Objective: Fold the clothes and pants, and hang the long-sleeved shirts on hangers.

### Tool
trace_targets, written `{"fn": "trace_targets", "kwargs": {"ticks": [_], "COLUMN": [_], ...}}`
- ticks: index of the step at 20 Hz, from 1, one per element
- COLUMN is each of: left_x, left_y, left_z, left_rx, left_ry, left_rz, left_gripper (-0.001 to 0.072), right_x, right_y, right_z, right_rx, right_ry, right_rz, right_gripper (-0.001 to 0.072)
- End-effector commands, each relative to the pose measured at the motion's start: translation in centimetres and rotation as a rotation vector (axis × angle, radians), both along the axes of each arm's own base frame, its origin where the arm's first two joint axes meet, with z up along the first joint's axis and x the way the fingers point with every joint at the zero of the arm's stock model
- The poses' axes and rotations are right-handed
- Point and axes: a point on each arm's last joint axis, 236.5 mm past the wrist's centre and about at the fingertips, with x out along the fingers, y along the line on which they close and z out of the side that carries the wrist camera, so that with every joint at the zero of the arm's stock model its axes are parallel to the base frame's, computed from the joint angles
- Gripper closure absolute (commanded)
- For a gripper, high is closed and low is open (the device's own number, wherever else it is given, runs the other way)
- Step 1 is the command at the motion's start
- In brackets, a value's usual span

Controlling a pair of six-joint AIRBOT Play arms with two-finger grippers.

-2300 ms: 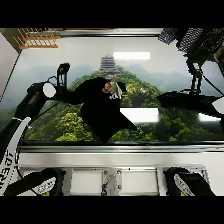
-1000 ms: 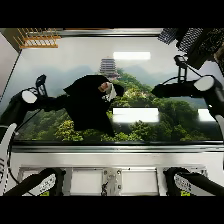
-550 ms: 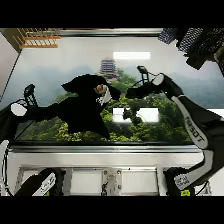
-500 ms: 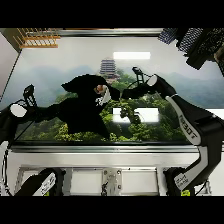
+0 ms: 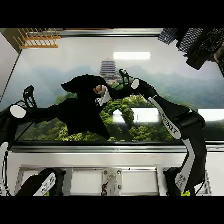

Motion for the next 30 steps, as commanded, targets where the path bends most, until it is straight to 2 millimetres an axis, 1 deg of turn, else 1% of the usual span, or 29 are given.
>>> {"fn": "trace_targets", "kwargs": {"ticks": [1, 2, 3, 4, 5, 6, 7, 8, 10, 11, 12, 13, 14, 15, 16, 18, 20, 22, 23, 24, 25, 26, 27, 28, 30], "left_x": [0.8, 1.7, 2.8, 3.7, 4.3, 4.4, 4.0, 3.2, 0.4, -1.2, -3.0, -5.1, -7.0, -9.2, -11.1, -14.5, -17.2, -18.6, -18.8, -18.5, -17.8, -16.4, -14.5, -12.2, -6.3], "left_y": [1.0, 2.0, 3.4, 4.7, 6.0, 6.6, 6.9, 6.8, 5.6, 4.8, 3.9, 2.9, 1.9, 0.9, 0.1, -1.2, -2.3, -2.9, -3.1, -3.2, -3.2, -3.0, -2.8, -2.5, -1.6], "left_z": [1.4, 3.2, 6.0, 9.4, 13.6, 18.1, 22.3, 26.3, 34.1, 37.2, 40.1, 43.1, 45.5, 47.7, 49.6, 52.7, 54.7, 55.8, 56.2, 56.3, 56.0, 55.3, 54.1, 52.3, 47.4], "left_rx": [0.008, 0.018, 0.035, 0.057, 0.084, 0.109, 0.139, 0.167, 0.22, 0.24, 0.257, 0.274, 0.285, 0.291, 0.289, 0.273, 0.255, 0.227, 0.219, 0.213, 0.207, 0.191, 0.181, 0.174, 0.131], "left_ry": [-0.03, -0.073, -0.143, -0.225, -0.323, -0.428, -0.524, -0.618, -0.81, -0.889, -0.967, -1.05, -1.124, -1.197, -1.265, -1.384, -1.465, -1.5, -1.508, -1.5, -1.481, -1.437, -1.375, -1.293, -1.103], "left_rz": [0.019, 0.043, 0.073, 0.102, 0.132, 0.15, 0.16, 0.162, 0.156, 0.149, 0.14, 0.129, 0.12, 0.11, 0.106, 0.099, 0.084, 0.072, 0.064, 0.055, 0.049, 0.05, 0.044, 0.032, 0.031], "left_gripper": [0.07, 0.07, 0.07, 0.07, 0.07, 0.07, 0.07, 0.07, 0.07, 0.07, 0.07, 0.07, 0.07, 0.07, 0.07, 0.07, 0.07, 0.07, 0.07, 0.07, 0.07, 0.07, 0.07, 0.07, 0.07], "right_x": [1.5, 2.3, 3.2, 3.9, 4.3, 4.1, 3.5, 2.4, -0.7, -2.9, -5.3, -7.5, -9.8, -12.2, -14.2, -18.0, -21.0, -23.1, -23.7, -24.1, -24.2, -24.0, -23.4, -22.5, -19.8], "right_y": [-1.2, -3.1, -5.7, -8.4, -11.2, -13.7, -16.0, -18.0, -21.1, -22.3, -23.2, -23.9, -24.4, -24.9, -25.1, -25.6, -26.1, -26.5, -26.7, -27.0, -27.3, -27.7, -28.1, -28.4, -28.7], "right_z": [3.1, 5.3, 8.4, 11.8, 16.0, 20.2, 25.0, 29.9, 38.2, 42.1, 45.6, 48.4, 50.9, 53.2, 55.0, 57.8, 59.6, 60.8, 61.1, 61.2, 61.1, 60.6, 59.6, 58.1, 53.4], "right_rx": [-0.039, -0.089, -0.152, -0.204, -0.24, -0.25, -0.239, -0.229, -0.215, -0.209, -0.204, -0.2, -0.199, -0.197, -0.193, -0.199, -0.216, -0.227, -0.235, -0.245, -0.254, -0.264, -0.272, -0.278, -0.321], "right_ry": [-0.089, -0.148, -0.221, -0.292, -0.364, -0.428, -0.498, -0.578, -0.731, -0.808, -0.88, -0.943, -1.002, -1.061, -1.108, -1.194, -1.257, -1.3, -1.312, -1.318, -1.31, -1.288, -1.242, -1.173, -0.992], "right_rz": [0.012, 0.022, 0.024, 0.012, -0.018, -0.057, -0.106, -0.153, -0.228, -0.26, -0.287, -0.309, -0.327, -0.342, -0.354, -0.375, -0.393, -0.407, -0.412, -0.421, -0.433, -0.448, -0.462, -0.467, -0.449], "right_gripper": [0.0701, 0.0701, 0.0701, 0.0701, 0.0701, 0.0701, 0.0702, 0.0701, 0.0701, 0.0701, 0.0701, 0.0701, 0.0701, 0.0701, 0.0701, 0.0701, 0.0701, 0.0701, 0.0701, 0.0701, 0.0702, 0.0702, 0.0702, 0.0702, 0.0701]}}
